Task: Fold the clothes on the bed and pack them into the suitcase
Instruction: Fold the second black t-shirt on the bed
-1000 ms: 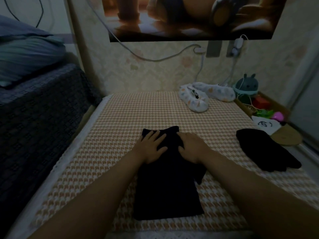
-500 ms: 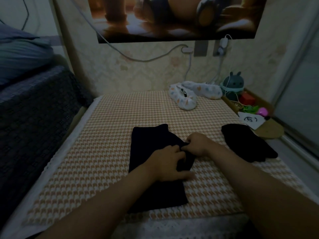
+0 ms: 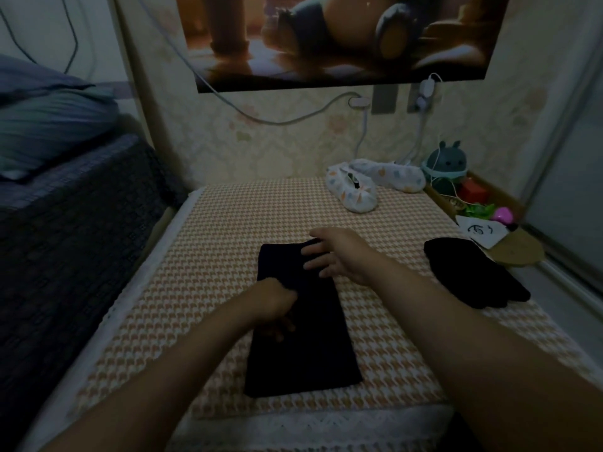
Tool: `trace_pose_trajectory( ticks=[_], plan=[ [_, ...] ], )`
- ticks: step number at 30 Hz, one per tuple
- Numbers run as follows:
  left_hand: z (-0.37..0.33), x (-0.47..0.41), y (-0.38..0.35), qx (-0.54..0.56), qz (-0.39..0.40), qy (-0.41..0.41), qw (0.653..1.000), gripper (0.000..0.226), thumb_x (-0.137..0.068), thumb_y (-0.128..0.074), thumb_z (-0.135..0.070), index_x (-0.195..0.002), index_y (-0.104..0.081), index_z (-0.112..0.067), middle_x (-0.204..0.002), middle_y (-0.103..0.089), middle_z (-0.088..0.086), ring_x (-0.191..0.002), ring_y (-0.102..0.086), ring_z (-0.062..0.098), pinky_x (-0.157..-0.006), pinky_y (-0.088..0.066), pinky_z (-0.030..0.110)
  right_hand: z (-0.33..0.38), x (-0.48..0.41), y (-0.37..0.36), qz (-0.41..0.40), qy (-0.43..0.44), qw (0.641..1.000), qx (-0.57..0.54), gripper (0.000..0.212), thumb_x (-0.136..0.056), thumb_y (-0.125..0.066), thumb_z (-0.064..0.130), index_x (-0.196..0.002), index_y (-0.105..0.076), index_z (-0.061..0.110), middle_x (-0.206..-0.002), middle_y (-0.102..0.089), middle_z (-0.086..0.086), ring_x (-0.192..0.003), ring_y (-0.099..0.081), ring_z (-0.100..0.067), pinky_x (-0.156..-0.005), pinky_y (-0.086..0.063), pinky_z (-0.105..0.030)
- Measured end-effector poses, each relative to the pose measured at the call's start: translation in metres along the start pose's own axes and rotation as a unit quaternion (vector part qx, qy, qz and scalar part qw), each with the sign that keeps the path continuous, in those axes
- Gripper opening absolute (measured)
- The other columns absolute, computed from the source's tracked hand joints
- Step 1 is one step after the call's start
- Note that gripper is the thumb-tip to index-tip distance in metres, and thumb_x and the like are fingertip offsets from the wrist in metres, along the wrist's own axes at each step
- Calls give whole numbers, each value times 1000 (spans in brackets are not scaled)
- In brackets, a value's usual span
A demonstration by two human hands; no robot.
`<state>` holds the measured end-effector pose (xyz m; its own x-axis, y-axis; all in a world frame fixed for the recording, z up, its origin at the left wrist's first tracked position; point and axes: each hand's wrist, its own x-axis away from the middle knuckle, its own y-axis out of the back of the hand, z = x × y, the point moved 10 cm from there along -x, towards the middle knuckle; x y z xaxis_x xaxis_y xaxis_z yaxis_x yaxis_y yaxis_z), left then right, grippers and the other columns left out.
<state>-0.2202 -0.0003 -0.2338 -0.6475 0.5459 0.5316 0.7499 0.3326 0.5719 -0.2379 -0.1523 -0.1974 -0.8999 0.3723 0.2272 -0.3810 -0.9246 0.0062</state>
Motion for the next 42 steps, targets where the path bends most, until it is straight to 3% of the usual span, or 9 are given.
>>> trace_pose_trajectory(
  ticks=[3, 6, 8, 10, 15, 23, 32, 37, 42],
  plan=[
    [17, 6, 16, -150, 48, 12, 987, 37, -100, -33, -22, -84, -64, -8, -73, -71, 5, -46, -61, 14, -41, -39, 17, 5, -9, 0, -85, 123, 949, 279, 33, -94, -54, 17, -126, -60, 18, -113, -68, -3, -93, -67, -18, -73, -55, -30],
    [-15, -2, 67, -164, -199, -131, 957, 34, -96, -40, -20, -69, -57, -8, -70, -62, 7, -61, -59, 21, -56, -44, 27, -17, -15, -31, -1, 188, 827, 529, 44, -97, -50, 25, -141, -49, 21, -148, -44, -4, -134, -42, -20, -109, -36, -32],
    [-38, 8, 80, -163, -349, -255, 887, 26, -96, -42, -20, -84, -62, -7, -87, -63, 8, -83, -61, 24, -72, -49, 33, -41, -19, -38, 30, 165, 757, 632, 54, -101, -40, 39, -152, -28, 23, -160, -21, -4, -147, -19, -23, -118, -22, -42],
    [-42, -11, 48, -270, -300, -323, 856, 36, -97, -43, -25, -126, -58, -9, -129, -56, 10, -120, -50, 24, -101, -41, 40, -54, -20, -38, 35, 143, 723, 675, 62, -102, -31, 45, -156, -9, 22, -163, -2, -3, -150, -1, -21, -120, -12, -46],
    [17, -65, -2, -389, -108, -209, 890, 68, -101, -18, -53, -155, 5, -18, -161, 11, -2, -148, 12, 15, -121, -2, 43, -64, -12, -37, 39, 126, 713, 689, 68, -103, -23, 47, -155, 6, 15, -162, 13, -2, -149, 12, -17, -119, 6, -37],
    [23, -15, -15, -427, -99, -255, 862, 78, -98, -20, -59, -153, 11, -14, -160, 16, 3, -148, 14, 16, -120, 8, 33, -57, 36, -65, 115, 209, 707, 665, 59, -103, -36, 25, -155, -11, 15, -163, 0, -1, -149, -2, -14, -122, -5, -28],
    [48, 44, -29, -429, -27, -303, 851, 118, -74, -42, -86, -151, 20, -21, -156, 28, -5, -144, 24, 10, -115, 9, 25, -79, 103, -70, 195, 196, 683, 676, 109, -81, -45, 78, -153, 16, 24, -159, 23, 5, -145, 20, -10, -119, 5, -29],
    [47, 69, -42, -498, -69, -344, 793, 94, -90, -33, -71, -153, 8, -15, -159, 18, 6, -148, 13, 18, -113, 7, 25, -83, 114, -65, 199, 202, 653, 703, 108, -83, -57, 58, -153, 15, 19, -160, 22, -1, -148, 15, -13, -121, -3, -30],
    [46, 68, -44, -449, -93, -350, 817, 90, -89, -30, -73, -155, -3, -18, -161, 7, 1, -149, 6, 15, -115, -1, 25, -86, 112, -61, 186, 193, 603, 751, 101, -86, -67, 24, -154, 8, 19, -162, 11, -1, -149, -1, -13, -117, -23, -30]
  ],
)
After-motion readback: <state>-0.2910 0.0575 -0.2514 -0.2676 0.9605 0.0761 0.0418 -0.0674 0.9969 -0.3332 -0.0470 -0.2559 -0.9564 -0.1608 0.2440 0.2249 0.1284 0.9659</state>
